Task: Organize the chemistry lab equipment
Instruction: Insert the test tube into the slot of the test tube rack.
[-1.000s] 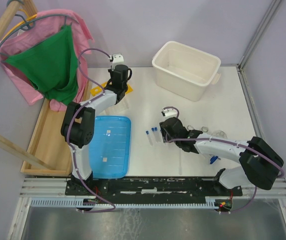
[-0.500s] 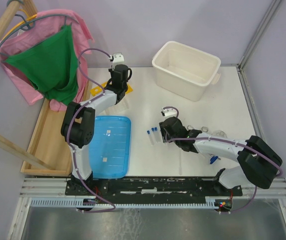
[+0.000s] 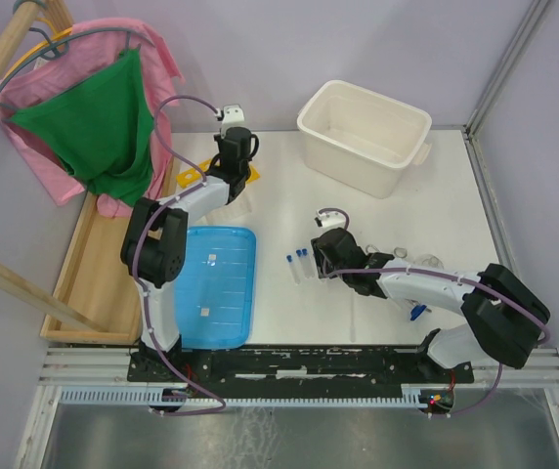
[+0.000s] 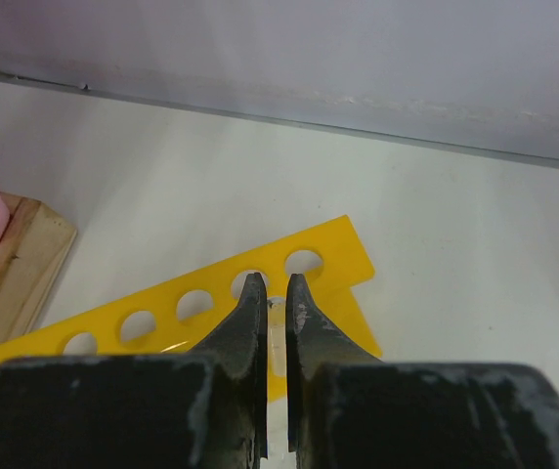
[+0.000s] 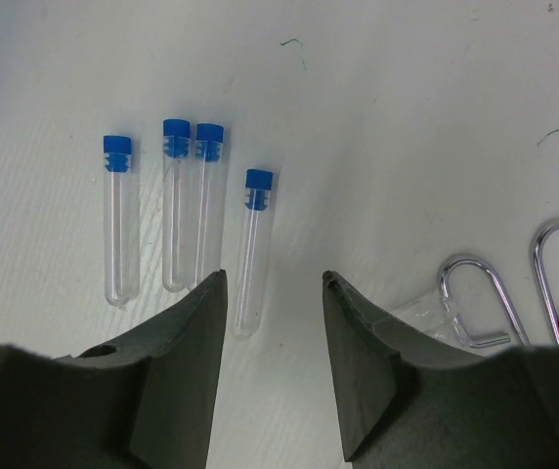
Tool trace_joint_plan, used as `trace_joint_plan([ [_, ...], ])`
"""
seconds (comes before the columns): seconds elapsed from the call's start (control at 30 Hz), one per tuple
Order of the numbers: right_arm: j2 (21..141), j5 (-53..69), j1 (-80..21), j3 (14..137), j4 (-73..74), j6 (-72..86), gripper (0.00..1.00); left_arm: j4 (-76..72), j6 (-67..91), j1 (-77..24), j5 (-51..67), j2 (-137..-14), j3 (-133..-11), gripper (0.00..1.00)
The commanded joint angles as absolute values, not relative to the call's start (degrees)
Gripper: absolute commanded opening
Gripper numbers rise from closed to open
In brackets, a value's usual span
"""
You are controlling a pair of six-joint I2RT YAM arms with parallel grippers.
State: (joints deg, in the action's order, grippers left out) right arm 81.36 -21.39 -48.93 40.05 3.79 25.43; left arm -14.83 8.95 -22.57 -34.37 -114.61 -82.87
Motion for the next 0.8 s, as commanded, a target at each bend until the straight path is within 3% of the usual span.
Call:
trace_joint_plan([
  [0.0,81.44,-21.35,-48.44,41.92,1.71,24.97,0.52,-17.93,10.72,-22.31,-34.45,-115.99,-84.81,0.03],
  [0.37,82.34,-20.52,-48.18,41.93,1.19,25.05,0.52,-18.28,11.65,-22.31,-34.13,-116.41,-82.79,0.06],
  [0.77,80.5,-19.76,-48.16,41.84,1.7,25.23,0.54,-17.2,14.59,-22.48,-33.22,-111.46,-78.8,0.32],
])
